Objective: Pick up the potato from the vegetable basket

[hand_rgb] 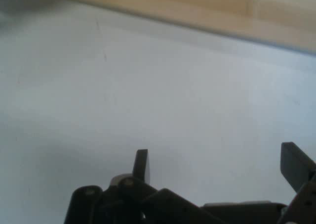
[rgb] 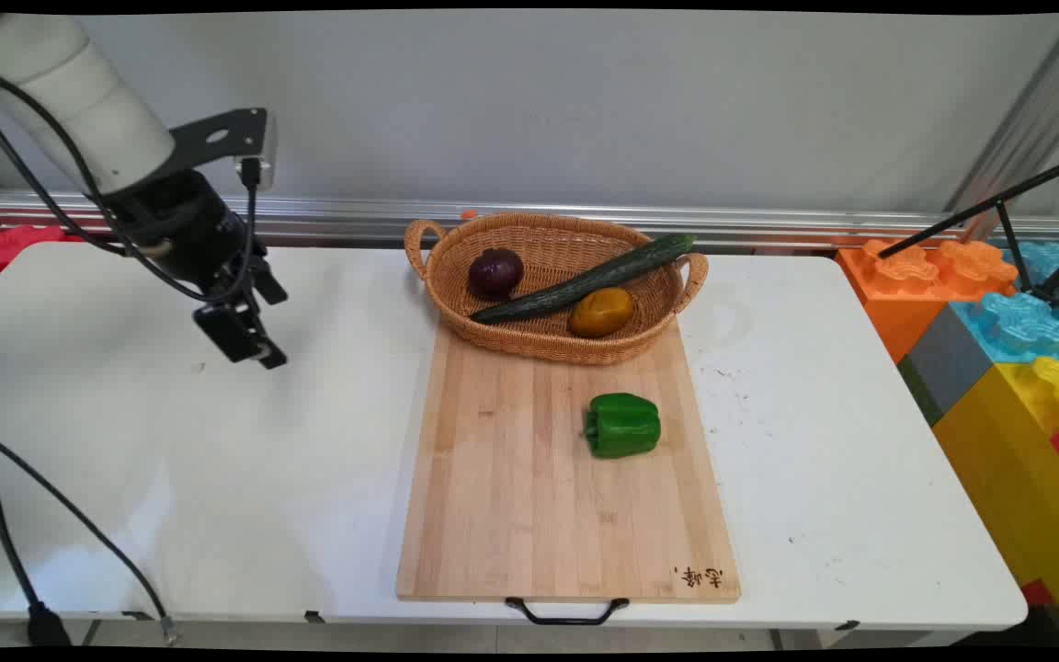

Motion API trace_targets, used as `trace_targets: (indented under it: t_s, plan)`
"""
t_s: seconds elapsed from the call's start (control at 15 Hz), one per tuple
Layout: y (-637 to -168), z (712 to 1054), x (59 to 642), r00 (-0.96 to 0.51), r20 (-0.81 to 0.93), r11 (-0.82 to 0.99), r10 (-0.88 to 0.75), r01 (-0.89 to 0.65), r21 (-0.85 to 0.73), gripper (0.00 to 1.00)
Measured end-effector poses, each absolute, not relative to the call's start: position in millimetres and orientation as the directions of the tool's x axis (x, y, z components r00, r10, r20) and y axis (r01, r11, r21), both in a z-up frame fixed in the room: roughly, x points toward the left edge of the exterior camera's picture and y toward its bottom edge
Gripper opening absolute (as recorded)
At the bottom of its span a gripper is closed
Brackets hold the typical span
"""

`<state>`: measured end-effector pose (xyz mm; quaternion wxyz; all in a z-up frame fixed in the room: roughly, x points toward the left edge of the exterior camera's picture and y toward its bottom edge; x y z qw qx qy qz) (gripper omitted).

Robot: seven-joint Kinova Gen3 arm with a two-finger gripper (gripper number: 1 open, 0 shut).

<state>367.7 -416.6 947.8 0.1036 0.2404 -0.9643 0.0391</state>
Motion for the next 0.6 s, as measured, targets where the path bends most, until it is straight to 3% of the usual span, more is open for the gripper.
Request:
trace_targets:
  t_s: [0.27, 0.6]
  plan:
    - [-433, 921, 369, -0.845, 0.279, 0.874, -0.456, -0.484, -0.035, 1.0]
    - [-444, 903, 402, -0.873, 0.213, 0.888, -0.439, -0.458, -0.047, 1.0]
